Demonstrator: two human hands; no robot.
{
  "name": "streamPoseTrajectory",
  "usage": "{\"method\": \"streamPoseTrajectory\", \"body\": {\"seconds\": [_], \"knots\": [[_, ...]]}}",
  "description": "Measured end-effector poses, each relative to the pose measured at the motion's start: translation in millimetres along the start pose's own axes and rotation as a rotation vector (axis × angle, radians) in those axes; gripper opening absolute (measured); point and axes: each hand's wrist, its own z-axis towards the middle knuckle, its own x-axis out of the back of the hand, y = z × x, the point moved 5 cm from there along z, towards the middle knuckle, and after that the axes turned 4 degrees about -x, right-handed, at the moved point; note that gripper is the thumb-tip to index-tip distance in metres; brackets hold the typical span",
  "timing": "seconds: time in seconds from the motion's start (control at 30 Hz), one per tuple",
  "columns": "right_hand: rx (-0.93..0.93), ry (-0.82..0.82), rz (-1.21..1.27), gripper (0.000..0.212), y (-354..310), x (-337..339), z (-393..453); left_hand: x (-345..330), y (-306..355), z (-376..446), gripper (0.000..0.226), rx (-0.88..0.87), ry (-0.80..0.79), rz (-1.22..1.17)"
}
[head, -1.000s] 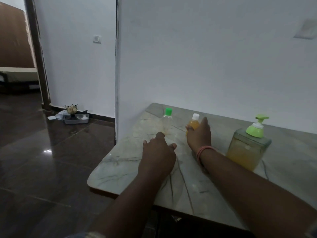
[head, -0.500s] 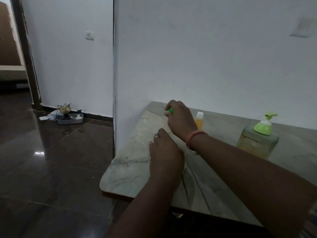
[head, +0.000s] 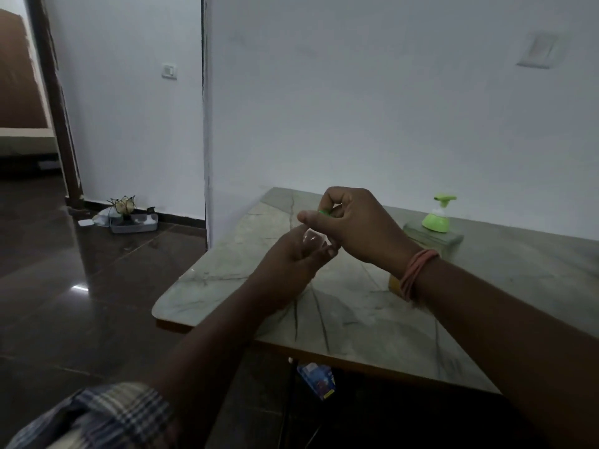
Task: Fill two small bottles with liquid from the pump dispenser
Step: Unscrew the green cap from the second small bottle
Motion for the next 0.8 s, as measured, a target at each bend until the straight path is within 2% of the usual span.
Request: {"method": "streamPoseTrajectory", "body": {"seconds": [0.1, 0.2, 0.3, 0.33, 0.4, 0.47, 0.53, 0.6, 0.7, 0.77, 0.8], "knots": [[0.037, -0.058, -0.005, 0.039, 3.9, 3.7, -6.8, -4.1, 0.1, -2.3, 0.009, 0.115, -0.056, -0.165], [0.078, -0.156, 0.015, 0.026, 8.2, 2.5, -10.0, -4.5, -4.0, -4.7, 0.013, 0.232, -0.113, -0.316], [0.124, -0.293, -0.021, 0.006, 10.4, 8.3, -10.7, -4.5, -4.2, -7.0, 0.012, 0.276, -0.176, -0.315], [0.155, -0.319, -0.031, 0.007, 9.6, 9.9, -11.3, -5.0, -5.5, -6.5, 0.011, 0.281, -0.177, -0.293], [0.182, -0.296, -0.011, 0.017, 10.7, 10.5, -12.6, -3.7, -7.3, -4.2, 0.014, 0.27, -0.128, -0.245], [0.088, -0.166, 0.006, 0.018, 15.6, 8.9, -12.0, -0.8, -8.1, -1.2, 0.01, 0.238, -0.062, -0.184], [-0.001, -0.061, -0.092, 0.037, 25.9, 3.7, -8.6, 0.3, -12.1, -0.6, 0.006, 0.234, -0.023, -0.057], [0.003, -0.036, -0.15, 0.046, 34.6, -4.3, -5.3, -0.2, -16.4, 0.0, 0.003, 0.213, 0.004, 0.087], [0.095, -0.076, -0.107, 0.029, 42.6, -17.8, -8.0, -0.3, -19.7, 0.6, 0.006, 0.273, 0.031, 0.207], [0.169, -0.131, -0.02, 0.011, 49.6, -23.6, -10.0, 0.5, -19.8, 1.7, 0.007, 0.331, 0.004, 0.154], [0.211, -0.145, 0.027, 0.014, 51.1, -22.8, -10.6, 0.4, -19.8, 2.6, 0.007, 0.344, -0.022, 0.111]]}}
